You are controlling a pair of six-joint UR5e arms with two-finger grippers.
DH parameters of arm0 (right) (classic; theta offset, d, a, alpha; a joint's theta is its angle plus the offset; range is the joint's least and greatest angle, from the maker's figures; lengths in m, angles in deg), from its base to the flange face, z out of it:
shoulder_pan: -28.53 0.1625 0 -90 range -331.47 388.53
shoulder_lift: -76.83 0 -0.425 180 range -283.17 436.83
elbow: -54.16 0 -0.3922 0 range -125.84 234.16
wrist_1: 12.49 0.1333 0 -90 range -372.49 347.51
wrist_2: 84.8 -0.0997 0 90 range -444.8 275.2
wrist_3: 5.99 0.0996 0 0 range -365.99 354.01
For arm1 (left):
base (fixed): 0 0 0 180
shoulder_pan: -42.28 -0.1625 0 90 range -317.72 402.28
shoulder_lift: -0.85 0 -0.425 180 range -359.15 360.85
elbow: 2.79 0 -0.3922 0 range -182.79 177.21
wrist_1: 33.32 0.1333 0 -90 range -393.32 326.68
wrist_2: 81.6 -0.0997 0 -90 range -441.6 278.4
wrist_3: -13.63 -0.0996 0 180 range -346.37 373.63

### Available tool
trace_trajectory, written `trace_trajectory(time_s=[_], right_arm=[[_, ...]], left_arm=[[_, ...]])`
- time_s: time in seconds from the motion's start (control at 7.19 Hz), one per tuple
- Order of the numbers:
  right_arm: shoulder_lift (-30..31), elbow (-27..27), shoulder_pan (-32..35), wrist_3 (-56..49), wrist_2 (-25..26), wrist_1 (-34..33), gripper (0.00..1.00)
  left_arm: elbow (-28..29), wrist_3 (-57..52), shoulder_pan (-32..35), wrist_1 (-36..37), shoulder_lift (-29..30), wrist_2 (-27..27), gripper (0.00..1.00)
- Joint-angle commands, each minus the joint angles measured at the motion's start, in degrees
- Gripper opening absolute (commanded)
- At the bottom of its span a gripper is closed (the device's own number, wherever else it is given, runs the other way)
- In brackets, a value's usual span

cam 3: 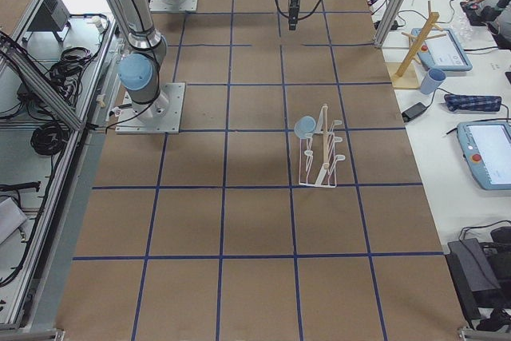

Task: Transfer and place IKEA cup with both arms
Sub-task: 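Move the right gripper down to the light blue cup on the wire rack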

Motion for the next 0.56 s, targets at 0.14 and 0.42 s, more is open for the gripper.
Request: trace_trajectory(time_s=[0.14,0.42], right_arm=[[-2.50,1.23,-13.63,-26.36,-0.55,-2.29,1.00],[-5.66,5.16,-18.22,-39.49,-1.24,-9.99,1.00]], left_arm=[[-0.19,-0.09,-0.10,0.26,0.03,0.04,1.00],[-0.37,-0.09,-0.10,0.34,0.03,0.04,1.00]])
